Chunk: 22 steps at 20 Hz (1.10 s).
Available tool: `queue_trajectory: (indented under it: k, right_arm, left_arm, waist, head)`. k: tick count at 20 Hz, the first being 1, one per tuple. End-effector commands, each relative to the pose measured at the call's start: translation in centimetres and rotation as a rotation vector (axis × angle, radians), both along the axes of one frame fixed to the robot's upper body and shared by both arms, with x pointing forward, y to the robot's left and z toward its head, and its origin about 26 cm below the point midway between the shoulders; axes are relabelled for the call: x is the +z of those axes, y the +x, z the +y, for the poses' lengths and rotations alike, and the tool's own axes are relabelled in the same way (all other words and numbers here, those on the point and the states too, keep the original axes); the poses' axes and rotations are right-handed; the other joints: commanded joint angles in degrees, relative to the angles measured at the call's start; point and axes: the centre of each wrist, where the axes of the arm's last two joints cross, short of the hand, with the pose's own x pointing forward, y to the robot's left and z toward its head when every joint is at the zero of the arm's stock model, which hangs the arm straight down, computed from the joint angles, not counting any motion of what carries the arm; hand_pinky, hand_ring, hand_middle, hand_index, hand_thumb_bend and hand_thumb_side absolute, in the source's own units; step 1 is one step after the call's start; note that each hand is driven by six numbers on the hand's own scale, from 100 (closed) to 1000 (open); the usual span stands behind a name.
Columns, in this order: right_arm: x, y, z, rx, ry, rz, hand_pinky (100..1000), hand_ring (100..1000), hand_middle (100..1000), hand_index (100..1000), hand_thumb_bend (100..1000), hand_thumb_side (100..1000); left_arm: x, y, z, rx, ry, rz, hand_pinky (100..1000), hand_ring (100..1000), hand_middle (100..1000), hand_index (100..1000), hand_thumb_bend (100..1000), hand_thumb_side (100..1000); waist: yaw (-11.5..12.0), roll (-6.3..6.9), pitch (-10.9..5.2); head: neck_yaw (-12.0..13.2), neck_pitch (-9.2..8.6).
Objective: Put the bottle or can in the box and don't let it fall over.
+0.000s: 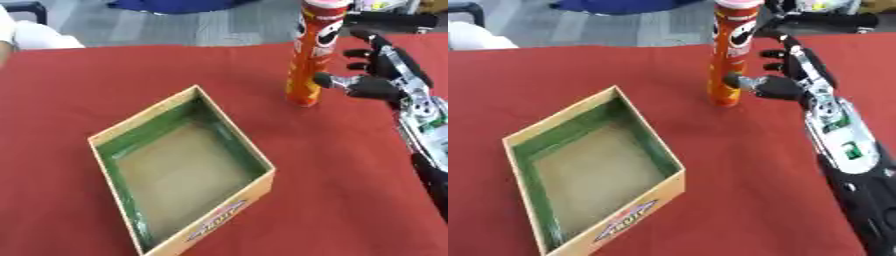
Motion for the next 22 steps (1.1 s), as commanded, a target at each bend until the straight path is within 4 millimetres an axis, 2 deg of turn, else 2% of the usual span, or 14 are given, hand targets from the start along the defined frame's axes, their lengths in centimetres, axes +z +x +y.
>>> queue_trajectory:
  k: [1,9,22]
  right_arm:
    - [1.1,0.2,0.2,0.007,-0.005,-0.034,818,873,1000,945,807,283]
    - [1.6,0.8,0.3,-0.018,-0.020,-0.057,821,875,1000,949,823,269]
    - [2.2,2.4,1.4,-0.056,0.024,-0.063,816,869,1000,951,817,301]
  left_arm:
    - [0.7,0.1,0.1,-0.008,0.014,-0.020,730,843,772,798,459,776]
    - [0.7,0.1,0.0,-0.008,0.011,-0.019,730,843,772,798,459,776]
    - [0.7,0.2,-0.1,-0.016,0.005,-0.021,730,843,773,797,457,777]
  waist:
    - [0.09,-0.05,-0.62]
    - [0.19,-0.01,-0.39]
    - [0.46,0.34,0.30]
  head:
    - [0.01,-0.94]
    - [0.03,-1.32]
    - [-0.29,-2.35]
